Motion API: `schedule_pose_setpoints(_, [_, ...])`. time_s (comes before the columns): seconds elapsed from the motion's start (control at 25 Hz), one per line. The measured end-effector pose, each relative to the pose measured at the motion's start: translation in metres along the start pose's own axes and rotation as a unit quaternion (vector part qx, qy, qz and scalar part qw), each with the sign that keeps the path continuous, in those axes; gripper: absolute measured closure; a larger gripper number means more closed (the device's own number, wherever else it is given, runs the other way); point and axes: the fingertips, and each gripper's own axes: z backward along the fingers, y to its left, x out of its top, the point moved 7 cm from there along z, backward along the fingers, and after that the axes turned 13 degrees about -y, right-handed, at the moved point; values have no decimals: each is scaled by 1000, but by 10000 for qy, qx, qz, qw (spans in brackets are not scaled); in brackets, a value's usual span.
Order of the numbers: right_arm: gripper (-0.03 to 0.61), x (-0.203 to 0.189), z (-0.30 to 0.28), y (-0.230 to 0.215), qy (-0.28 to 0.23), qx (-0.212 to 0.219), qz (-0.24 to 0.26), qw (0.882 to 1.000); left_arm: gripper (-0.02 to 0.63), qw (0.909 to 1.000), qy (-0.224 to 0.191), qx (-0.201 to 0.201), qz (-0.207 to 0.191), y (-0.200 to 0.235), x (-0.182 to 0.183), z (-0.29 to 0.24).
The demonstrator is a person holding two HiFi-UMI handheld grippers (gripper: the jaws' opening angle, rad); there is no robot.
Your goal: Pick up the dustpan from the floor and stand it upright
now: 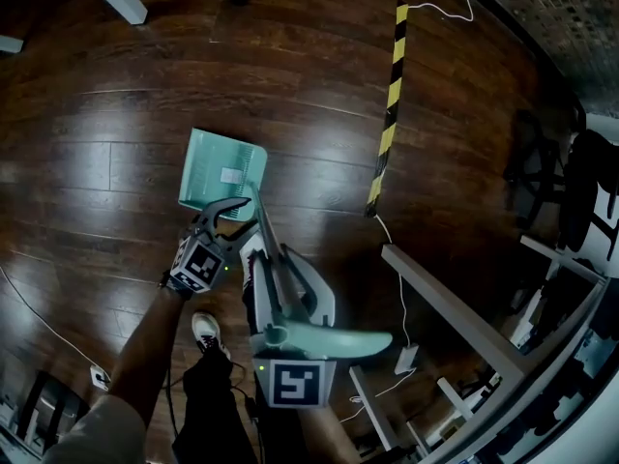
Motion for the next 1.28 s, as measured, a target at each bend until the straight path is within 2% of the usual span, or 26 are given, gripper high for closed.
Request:
schedule_pose_setpoints(0.16, [463,-18,14,-5,326,-168,-10,9993,422,9999,39,128,-6,-6,6,20])
schedule_pose_setpoints(0.28, [466,-26,31,-10,504,-546,-146,9971,437,9987,-53,482,126,-7,23,38])
schedule_pose_setpoints(0.4, [531,-24,49,-12,572,-857,-135,9946,514,9953,-227,866,359,-7,52,51])
schedule_pose_setpoints(0.52, [563,-10,68,-10,465,-1023,-118,9936,585,9935,-495,991,246,-11,87,65])
schedule_pose_setpoints(0.68, [595,22,110,-1,310,-1185,-120,9924,591,9924,-750,973,40,-28,142,96])
schedule_pose_setpoints(0.76, [592,54,133,5,81,-1121,-70,9936,591,9903,-973,993,79,-36,180,114])
schedule_pose_setpoints(0.84, [595,100,158,16,-118,-992,113,9949,592,9884,-1191,947,10,-50,235,142])
schedule_pose_setpoints(0.92, [595,157,184,26,-152,-923,306,9951,592,9887,-1226,839,-188,-75,300,178])
schedule_pose_setpoints(1.0, [595,227,202,29,-433,-979,440,9933,592,9877,-1279,718,-547,-101,368,216])
schedule_pose_setpoints(1.08, [596,297,220,35,-925,-995,498,9895,592,9830,-1460,693,-869,-133,429,258])
schedule_pose_setpoints(1.2, [595,384,242,35,-1563,-776,628,9826,592,9708,-1881,1023,-1082,-171,510,308])
schedule_pose_setpoints(1.28, [595,429,264,36,-1860,-673,677,9779,591,9629,-2051,1210,-1269,-194,555,334])
